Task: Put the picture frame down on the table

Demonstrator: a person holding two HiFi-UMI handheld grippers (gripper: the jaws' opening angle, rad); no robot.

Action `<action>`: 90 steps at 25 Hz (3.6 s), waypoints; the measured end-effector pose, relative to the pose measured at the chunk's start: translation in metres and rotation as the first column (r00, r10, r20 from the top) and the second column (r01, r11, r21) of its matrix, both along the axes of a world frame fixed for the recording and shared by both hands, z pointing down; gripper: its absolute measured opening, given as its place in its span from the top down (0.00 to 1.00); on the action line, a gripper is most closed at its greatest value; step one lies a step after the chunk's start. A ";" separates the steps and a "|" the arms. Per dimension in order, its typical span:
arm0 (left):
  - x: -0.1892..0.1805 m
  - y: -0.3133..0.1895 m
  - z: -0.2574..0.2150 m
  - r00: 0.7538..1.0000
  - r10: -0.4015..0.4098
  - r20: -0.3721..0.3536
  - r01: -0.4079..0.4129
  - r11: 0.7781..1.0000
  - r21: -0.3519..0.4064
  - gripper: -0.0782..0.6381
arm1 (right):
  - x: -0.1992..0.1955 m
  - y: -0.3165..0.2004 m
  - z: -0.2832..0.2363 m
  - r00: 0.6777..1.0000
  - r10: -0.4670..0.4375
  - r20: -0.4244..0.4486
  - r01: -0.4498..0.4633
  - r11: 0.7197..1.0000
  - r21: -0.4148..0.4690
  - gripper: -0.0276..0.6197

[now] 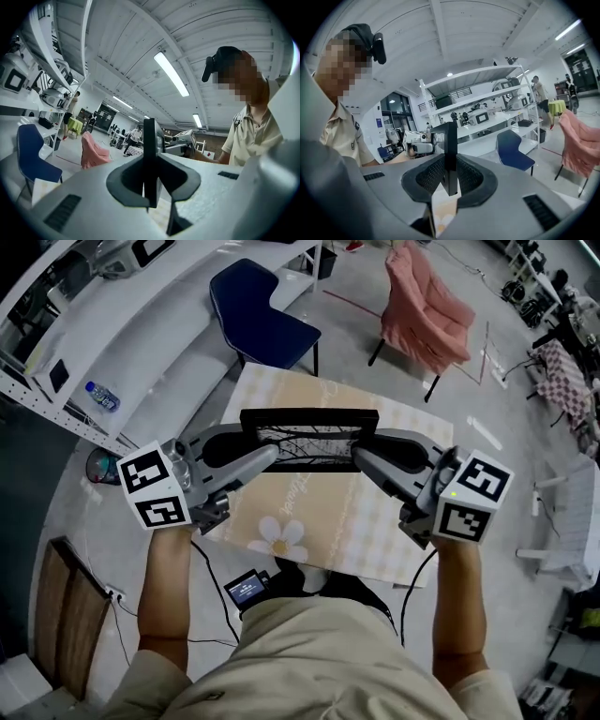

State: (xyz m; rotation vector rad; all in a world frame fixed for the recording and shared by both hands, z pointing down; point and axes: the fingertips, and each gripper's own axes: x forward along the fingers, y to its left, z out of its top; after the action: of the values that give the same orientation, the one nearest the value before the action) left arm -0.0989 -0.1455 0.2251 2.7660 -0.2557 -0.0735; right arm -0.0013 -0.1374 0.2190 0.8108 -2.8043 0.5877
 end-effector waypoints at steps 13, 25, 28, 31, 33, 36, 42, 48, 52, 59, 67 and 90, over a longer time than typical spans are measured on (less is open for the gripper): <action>-0.007 -0.055 0.061 0.995 -0.026 0.096 0.031 0.998 -0.054 0.81 | -0.008 -0.060 0.071 0.999 0.029 -0.014 -0.030 0.995 -0.100 0.85; -0.008 -0.103 0.125 0.980 -0.076 0.186 0.104 0.984 -0.146 0.81 | -0.008 -0.111 0.140 1.000 0.011 -0.003 -0.011 0.981 -0.195 0.85; -0.006 -0.120 0.151 0.976 -0.084 0.200 0.121 0.976 -0.180 0.81 | -0.006 -0.128 0.166 1.000 0.009 -0.009 -0.011 0.974 -0.225 0.85; -0.004 -0.129 0.173 0.972 -0.093 0.215 0.141 0.966 -0.218 0.81 | -0.005 -0.138 0.190 1.000 0.002 -0.012 -0.005 0.966 -0.259 0.85; -0.003 -0.136 0.186 0.969 -0.097 0.226 0.151 0.960 -0.236 0.81 | -0.004 -0.144 0.204 1.000 -0.002 -0.010 -0.001 0.961 -0.277 0.85; -0.002 -0.144 0.207 0.964 -0.099 0.247 0.164 0.952 -0.259 0.81 | -0.004 -0.153 0.226 1.000 -0.008 -0.009 0.005 0.953 -0.304 0.85; 0.003 -0.158 0.251 0.957 -0.100 0.272 0.187 0.930 -0.317 0.81 | 0.001 -0.167 0.270 1.000 -0.013 -0.017 0.006 0.933 -0.360 0.85; 0.007 -0.174 0.290 0.946 -0.102 0.307 0.213 0.910 -0.355 0.81 | 0.005 -0.184 0.310 1.000 -0.015 -0.027 0.003 0.916 -0.401 0.85; 0.010 -0.185 0.313 0.939 -0.101 0.328 0.228 0.899 -0.374 0.81 | 0.009 -0.193 0.333 0.999 -0.012 -0.029 -0.002 0.906 -0.424 0.85; 0.016 -0.198 0.353 0.928 -0.099 0.359 0.251 0.878 -0.407 0.80 | 0.014 -0.207 0.373 0.998 -0.010 -0.054 -0.016 0.886 -0.464 0.84; 0.018 -0.212 0.387 0.913 -0.092 0.397 0.272 0.863 -0.425 0.79 | 0.015 -0.219 0.405 0.995 -0.011 -0.096 -0.038 0.872 -0.488 0.84; 0.001 -0.234 0.443 0.733 -0.236 0.637 0.450 0.871 -0.195 0.66 | 0.010 -0.236 0.446 0.949 0.001 -0.314 -0.132 0.909 -0.396 0.79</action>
State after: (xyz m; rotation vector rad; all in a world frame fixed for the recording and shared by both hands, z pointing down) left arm -0.0977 -0.3790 0.6682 2.2740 -0.8697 0.7024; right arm 0.0091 -0.3738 0.6645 0.8259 -2.2623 0.9361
